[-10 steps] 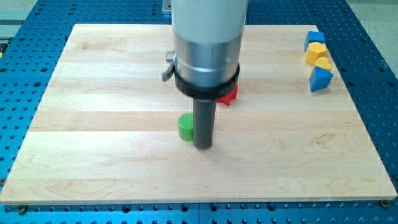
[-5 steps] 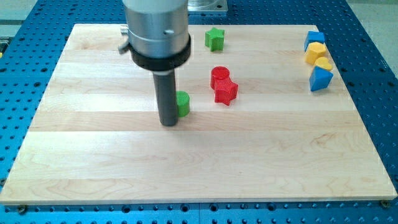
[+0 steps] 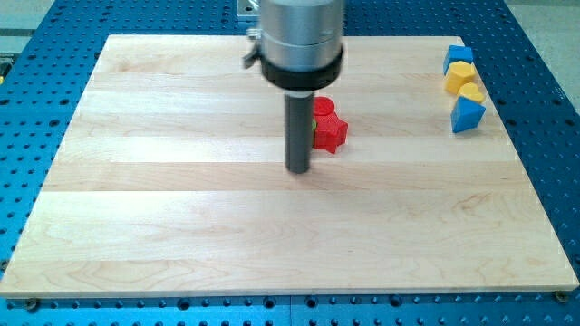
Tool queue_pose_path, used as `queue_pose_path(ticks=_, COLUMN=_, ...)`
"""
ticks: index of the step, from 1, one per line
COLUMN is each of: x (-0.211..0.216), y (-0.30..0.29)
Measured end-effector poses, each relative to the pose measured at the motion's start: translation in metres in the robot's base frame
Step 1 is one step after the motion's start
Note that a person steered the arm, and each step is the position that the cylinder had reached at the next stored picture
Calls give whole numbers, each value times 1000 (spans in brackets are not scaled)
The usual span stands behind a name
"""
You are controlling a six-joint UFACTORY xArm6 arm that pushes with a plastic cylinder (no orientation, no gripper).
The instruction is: Push the green circle into the green star
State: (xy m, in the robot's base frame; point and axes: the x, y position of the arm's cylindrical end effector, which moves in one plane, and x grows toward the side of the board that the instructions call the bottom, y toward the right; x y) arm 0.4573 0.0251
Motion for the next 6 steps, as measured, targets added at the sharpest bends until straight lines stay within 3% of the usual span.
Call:
queue_pose_path(ticks=3, x=-120, y=-9)
queue_pose_path(ticks=5, x=-117, y=-76)
queue_pose_path(ticks=6, x=-146, y=-58)
